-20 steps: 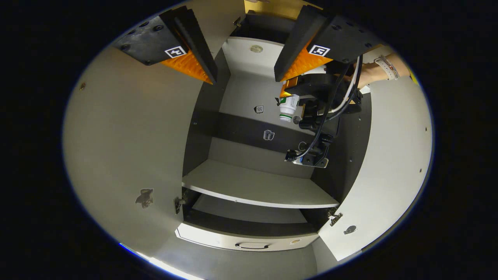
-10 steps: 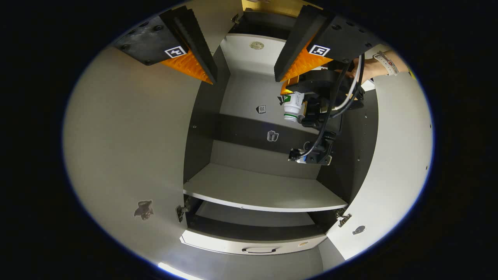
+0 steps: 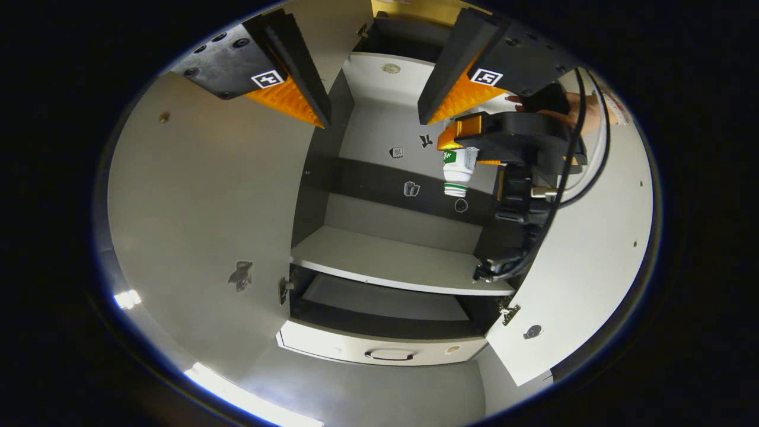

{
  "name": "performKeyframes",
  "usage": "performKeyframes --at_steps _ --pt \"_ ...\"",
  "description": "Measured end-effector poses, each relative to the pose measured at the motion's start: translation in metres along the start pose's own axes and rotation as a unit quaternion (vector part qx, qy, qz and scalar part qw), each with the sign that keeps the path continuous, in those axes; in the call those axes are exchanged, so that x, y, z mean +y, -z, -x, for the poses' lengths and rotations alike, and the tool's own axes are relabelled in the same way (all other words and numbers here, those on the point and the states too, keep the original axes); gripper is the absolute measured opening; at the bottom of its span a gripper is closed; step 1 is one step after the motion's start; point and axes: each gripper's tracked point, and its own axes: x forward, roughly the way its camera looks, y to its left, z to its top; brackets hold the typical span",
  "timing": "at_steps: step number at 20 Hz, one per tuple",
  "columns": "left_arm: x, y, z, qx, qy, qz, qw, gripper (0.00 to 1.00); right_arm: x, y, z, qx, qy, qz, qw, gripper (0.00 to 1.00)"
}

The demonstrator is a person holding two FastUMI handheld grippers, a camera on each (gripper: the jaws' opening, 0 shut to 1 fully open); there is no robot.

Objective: Grasp the bottle in the cabinet with the left hand and place it on the coaster, then close the right door with the right hand and the left door with the left hand.

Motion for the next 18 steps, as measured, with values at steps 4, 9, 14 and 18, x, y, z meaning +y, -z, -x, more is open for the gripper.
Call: performKeyframes --at_steps 4,9,14,18 --pt "-0.015 0.002 0.070 0.002 -0.001 -0.037 0.999 0.78 0.006 -0.013 0.027 -0.013 0.005 -0.017 1.000 0.97" --pt "-0.031 0.027 0.143 0.022 0.001 -0.049 0.999 0.78 0.007 -0.008 0.068 0.008 0.034 0.003 0.999 0.95" --pt "-0.056 0.064 0.207 0.031 0.024 -0.015 0.999 0.79 0.002 0.000 0.104 0.015 0.057 0.023 0.998 0.97" --pt "-0.078 0.105 0.248 0.043 0.037 0.030 0.998 0.79 0.002 0.022 0.116 0.035 0.044 0.018 0.998 0.97"
